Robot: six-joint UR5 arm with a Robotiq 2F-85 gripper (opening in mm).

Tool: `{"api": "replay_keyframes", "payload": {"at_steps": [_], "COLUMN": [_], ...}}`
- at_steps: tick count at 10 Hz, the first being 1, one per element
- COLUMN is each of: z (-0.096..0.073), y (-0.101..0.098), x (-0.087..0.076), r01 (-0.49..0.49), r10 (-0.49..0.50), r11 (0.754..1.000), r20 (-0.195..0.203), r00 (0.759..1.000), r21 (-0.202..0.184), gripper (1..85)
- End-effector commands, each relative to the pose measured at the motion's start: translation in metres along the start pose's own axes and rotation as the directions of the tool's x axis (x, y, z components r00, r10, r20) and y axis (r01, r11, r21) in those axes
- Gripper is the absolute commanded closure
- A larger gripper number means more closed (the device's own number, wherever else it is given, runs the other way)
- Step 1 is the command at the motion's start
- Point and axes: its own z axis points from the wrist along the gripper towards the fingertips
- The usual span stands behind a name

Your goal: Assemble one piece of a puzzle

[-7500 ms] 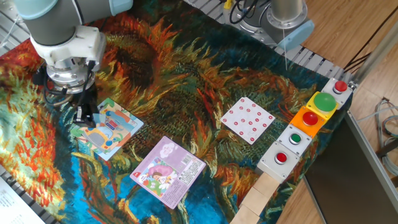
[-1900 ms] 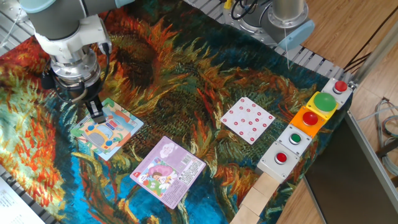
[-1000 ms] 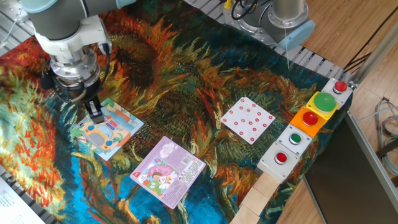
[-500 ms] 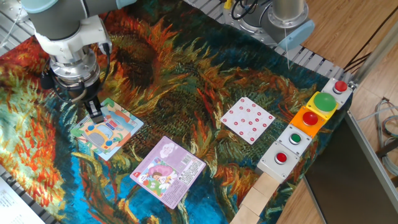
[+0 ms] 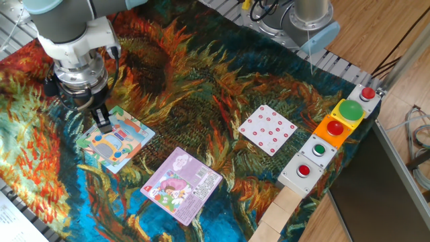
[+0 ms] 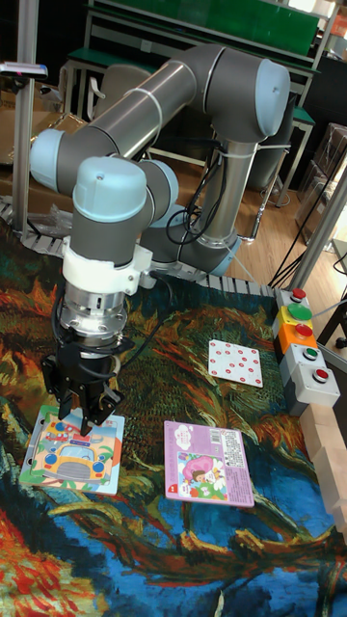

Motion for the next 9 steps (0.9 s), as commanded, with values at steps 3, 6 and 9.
{"api": "replay_keyframes", "payload": {"at_steps": [3,6,9], "z": [0.004,0.007,0.001], "y": [-0.002,0.015,0.023], "x": [-0.003,-0.014,-0.018], "r01": [0.061,0.102,0.102], "r10": [-0.062,-0.102,-0.102], "r11": [0.998,0.995,0.995], "r20": [0.006,0.036,0.041], "r00": [0.998,0.994,0.994], "r21": [0.027,0.012,0.001], "gripper": [84.3,84.3,84.3]}}
